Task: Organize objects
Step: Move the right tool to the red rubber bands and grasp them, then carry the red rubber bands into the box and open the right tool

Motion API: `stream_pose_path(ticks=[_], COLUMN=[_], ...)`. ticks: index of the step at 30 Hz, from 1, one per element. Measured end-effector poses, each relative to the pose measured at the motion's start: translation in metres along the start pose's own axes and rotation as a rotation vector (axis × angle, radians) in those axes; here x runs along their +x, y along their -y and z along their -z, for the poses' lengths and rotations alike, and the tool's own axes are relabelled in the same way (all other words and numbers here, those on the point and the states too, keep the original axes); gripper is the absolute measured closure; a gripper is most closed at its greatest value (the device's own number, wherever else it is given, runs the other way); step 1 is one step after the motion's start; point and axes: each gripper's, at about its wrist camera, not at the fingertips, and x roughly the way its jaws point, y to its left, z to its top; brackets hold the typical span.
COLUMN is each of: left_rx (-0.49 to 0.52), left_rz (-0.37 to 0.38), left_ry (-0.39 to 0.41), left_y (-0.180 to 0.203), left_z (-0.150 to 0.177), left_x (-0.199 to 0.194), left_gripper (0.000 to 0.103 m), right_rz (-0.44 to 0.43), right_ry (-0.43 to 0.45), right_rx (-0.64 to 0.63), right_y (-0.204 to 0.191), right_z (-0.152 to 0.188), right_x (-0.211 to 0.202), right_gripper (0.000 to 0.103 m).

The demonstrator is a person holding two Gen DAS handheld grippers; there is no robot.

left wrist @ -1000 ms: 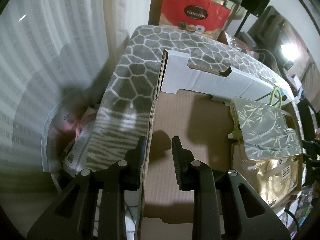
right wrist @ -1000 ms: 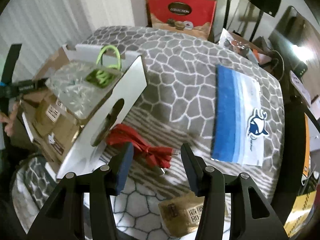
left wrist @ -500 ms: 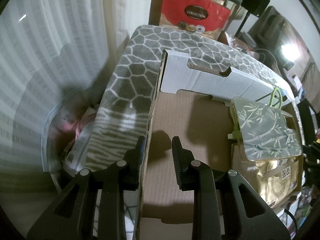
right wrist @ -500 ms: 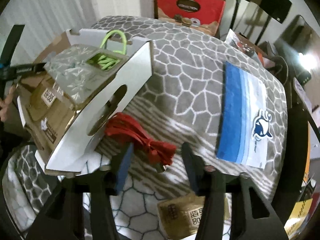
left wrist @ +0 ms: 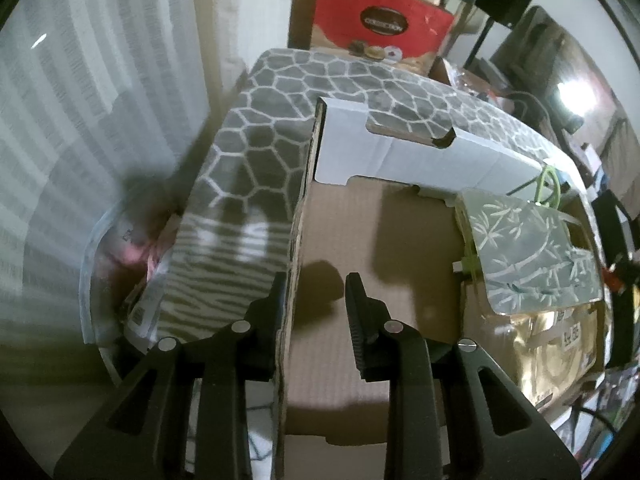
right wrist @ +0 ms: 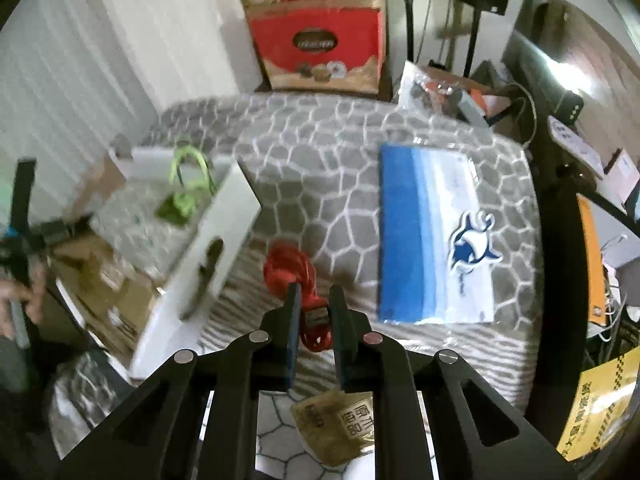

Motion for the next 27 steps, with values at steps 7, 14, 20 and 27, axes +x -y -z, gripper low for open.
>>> stream_pose_path(ticks=[7,14,20,27], left_rx=[0.040,0.053,0.057,0.042], left_rz=[0.007,0.025,0.046,0.068], left_ry=[-0.006,-0.009,-0.013,-0.015], left_y=[0.021,0.033,0.038,0.035], left_z=[0.003,0.004,0.004,0.003], left_x=[0.001,0.000,0.000,-0.001], left_gripper=[0.078,0.078,0.078,0.078], right_rz=[0.002,-0.021,-0.078,-0.171], right_ry=[0.072,0.124,0.141,0.089], right_rx=[0.009,-0.008,-0.093,-0.155], right_y=[-0.011,-0.031,-0.079,-0.146], right_z=[-0.020,-0.048,-0.074,-0.099], right_x=[-0.032,-0.056,-0.055,-0.005], right_gripper=[0.090,0.090,0.090,0.090])
